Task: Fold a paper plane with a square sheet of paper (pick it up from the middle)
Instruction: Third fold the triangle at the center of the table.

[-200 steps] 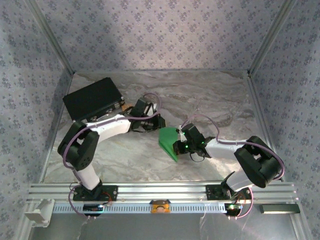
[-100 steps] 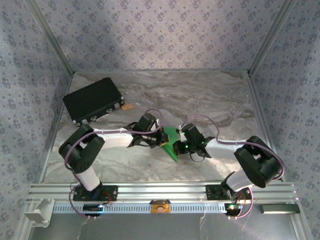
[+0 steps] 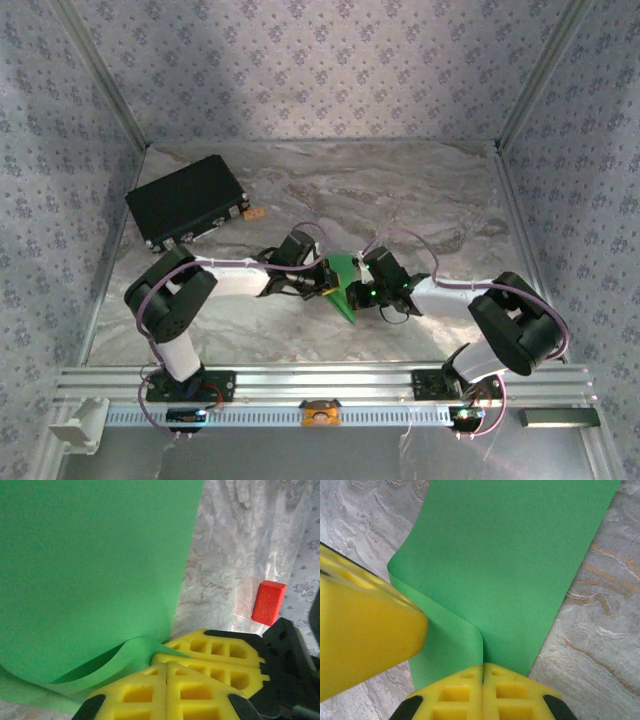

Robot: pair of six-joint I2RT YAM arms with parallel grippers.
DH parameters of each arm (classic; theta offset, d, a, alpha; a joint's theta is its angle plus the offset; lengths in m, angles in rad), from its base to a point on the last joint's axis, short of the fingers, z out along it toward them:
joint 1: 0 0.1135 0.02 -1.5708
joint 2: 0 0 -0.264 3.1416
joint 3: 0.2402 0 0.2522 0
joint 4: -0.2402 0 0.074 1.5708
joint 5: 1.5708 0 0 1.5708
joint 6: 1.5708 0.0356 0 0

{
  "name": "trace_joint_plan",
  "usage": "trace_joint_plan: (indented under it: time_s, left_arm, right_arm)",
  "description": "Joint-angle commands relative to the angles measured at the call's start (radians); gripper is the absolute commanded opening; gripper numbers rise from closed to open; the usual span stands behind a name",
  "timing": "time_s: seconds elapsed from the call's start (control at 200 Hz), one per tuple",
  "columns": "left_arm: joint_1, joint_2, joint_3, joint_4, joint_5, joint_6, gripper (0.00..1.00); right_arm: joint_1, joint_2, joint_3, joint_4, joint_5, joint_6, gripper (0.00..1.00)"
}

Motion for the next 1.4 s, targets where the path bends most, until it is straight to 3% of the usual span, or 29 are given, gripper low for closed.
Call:
trace_joint_plan:
  time_s: [0.0, 0.705, 0.879, 1.064, 1.129, 1.179, 1.274, 1.399]
  left_arm:
    - [-0.008, 0.032, 0.016, -0.04, 0.007, 0.023, 0.0]
    - [-0.011, 0.037, -0.046, -0.094, -0.053, 0.077, 0.0]
    - [-0.01, 0.047, -0.054, -0.065, -0.058, 0.073, 0.0]
    - [-0.009, 0.034, -0.062, -0.09, -0.076, 0.081, 0.0]
    - [-0.009, 0.031, -0.063, -0.091, -0.078, 0.081, 0.0]
    - [-0.01, 0.03, -0.057, -0.092, -0.078, 0.085, 0.0]
    - [-0.01, 0.029, -0.058, -0.089, -0.082, 0.084, 0.0]
    - [-0.01, 0.026, -0.061, -0.082, -0.083, 0.083, 0.0]
  right_arm:
    - [0.003, 0.012, 0.017, -0.023, 0.004, 0.012, 0.0]
    - [0.004, 0.009, 0.023, -0.023, -0.014, 0.015, 0.0]
    - [0.002, -0.004, 0.039, -0.039, -0.027, 0.026, 0.11]
    - [-0.037, -0.139, 0.059, -0.148, -0.004, 0.027, 0.41]
    - [-0.057, -0.172, 0.061, -0.165, -0.062, 0.032, 0.45]
    - [-0.063, -0.182, 0.064, -0.175, -0.104, 0.045, 0.44]
    - [-0.049, -0.166, 0.068, -0.154, -0.223, 0.069, 0.29]
    - [0.009, -0.13, 0.065, -0.143, -0.215, 0.102, 0.12]
